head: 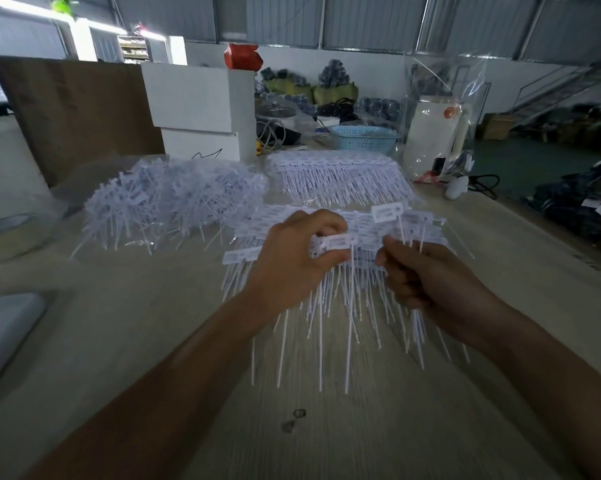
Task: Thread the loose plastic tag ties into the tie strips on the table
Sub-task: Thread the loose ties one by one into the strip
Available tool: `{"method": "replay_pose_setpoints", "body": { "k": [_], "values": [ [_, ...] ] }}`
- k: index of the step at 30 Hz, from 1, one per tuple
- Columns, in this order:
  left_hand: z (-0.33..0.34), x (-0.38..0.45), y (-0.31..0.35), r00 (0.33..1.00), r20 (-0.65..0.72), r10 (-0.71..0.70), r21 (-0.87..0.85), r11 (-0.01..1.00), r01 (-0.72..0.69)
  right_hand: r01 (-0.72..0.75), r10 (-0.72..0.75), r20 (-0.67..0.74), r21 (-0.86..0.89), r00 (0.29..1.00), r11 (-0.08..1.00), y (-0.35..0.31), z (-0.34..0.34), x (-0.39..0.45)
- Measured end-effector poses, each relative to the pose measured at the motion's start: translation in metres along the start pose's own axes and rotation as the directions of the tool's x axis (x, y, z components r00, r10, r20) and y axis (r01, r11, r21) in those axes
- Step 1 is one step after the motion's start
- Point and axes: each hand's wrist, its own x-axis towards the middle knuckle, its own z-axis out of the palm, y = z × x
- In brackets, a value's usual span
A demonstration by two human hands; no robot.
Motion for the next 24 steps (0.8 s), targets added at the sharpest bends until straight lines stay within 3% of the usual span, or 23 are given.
{"method": "replay_pose_setpoints", "body": {
  "k": [5, 16, 24],
  "values": [
    [0.006, -0.007, 0.006, 0.998, 0.056, 0.033, 0.074, 0.997, -0.037, -0.097, 0.095, 0.021, 0.125, 0.995, 0.987, 0.01, 0.012, 0.001],
    [0.004, -0.008, 0.004, 0.994, -0.018, 0.108, 0.195, 0.975, -0.103, -0.035, 0.034, 0.026, 0.039, 0.999, 0.999, 0.012, 0.025, -0.004],
    [0.01, -0.012, 0.008, 0.997, 0.043, 0.057, 0.163, 0.985, -0.063, -0.05, 0.047, 0.096, 0.034, 0.994, 0.998, 0.012, 0.027, -0.007]
  ]
}}
